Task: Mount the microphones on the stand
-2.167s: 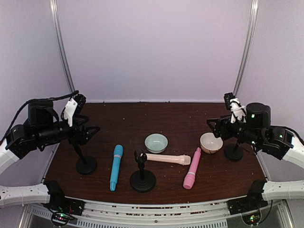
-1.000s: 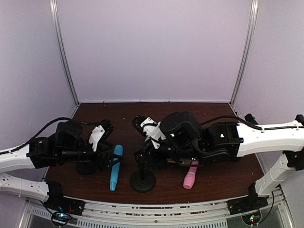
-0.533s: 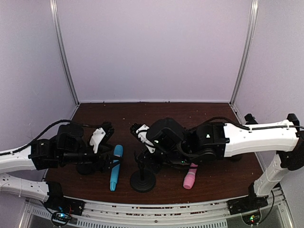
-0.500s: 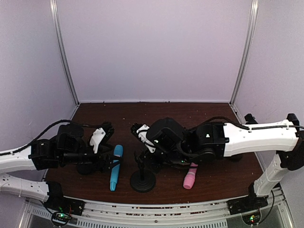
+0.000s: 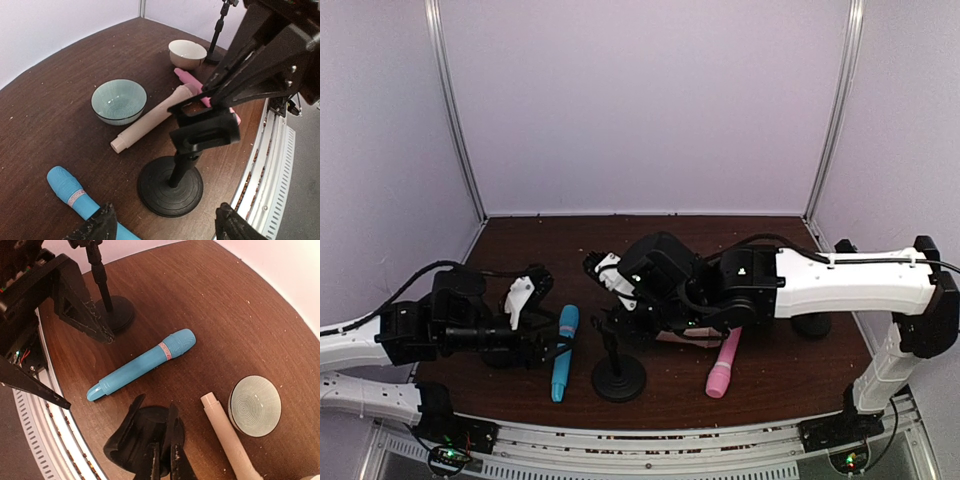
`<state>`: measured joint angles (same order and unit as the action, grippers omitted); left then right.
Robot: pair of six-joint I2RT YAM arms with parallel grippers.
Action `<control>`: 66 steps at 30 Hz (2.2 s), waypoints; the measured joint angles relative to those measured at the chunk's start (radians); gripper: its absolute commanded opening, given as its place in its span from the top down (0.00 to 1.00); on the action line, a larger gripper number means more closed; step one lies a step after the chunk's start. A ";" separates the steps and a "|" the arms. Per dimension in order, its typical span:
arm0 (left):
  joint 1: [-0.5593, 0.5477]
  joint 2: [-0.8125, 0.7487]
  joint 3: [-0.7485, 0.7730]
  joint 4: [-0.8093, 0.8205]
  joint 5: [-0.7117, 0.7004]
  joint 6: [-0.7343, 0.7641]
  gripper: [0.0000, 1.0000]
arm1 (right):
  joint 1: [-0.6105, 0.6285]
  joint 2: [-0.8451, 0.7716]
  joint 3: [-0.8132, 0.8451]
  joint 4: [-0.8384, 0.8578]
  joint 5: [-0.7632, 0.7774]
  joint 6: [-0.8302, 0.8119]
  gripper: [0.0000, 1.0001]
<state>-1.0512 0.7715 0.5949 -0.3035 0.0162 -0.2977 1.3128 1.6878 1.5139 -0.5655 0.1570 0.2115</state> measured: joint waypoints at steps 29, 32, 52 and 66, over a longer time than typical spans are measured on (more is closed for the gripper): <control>0.000 0.035 -0.045 0.122 0.082 -0.001 0.29 | -0.200 -0.045 -0.026 0.024 -0.224 -0.327 0.52; 0.000 0.036 -0.045 0.122 0.084 -0.001 0.29 | -0.200 -0.082 -0.027 -0.002 -0.208 -0.327 0.45; 0.000 0.057 0.066 0.046 -0.010 0.055 0.29 | -0.126 -0.489 -0.646 -0.096 0.029 0.259 0.26; 0.000 0.074 0.065 0.047 -0.039 0.055 0.29 | -0.035 -0.212 -0.522 -0.134 0.167 0.294 0.32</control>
<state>-1.0512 0.8459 0.6598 -0.2569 -0.0231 -0.2424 1.2781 1.4754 0.9916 -0.6991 0.3241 0.5053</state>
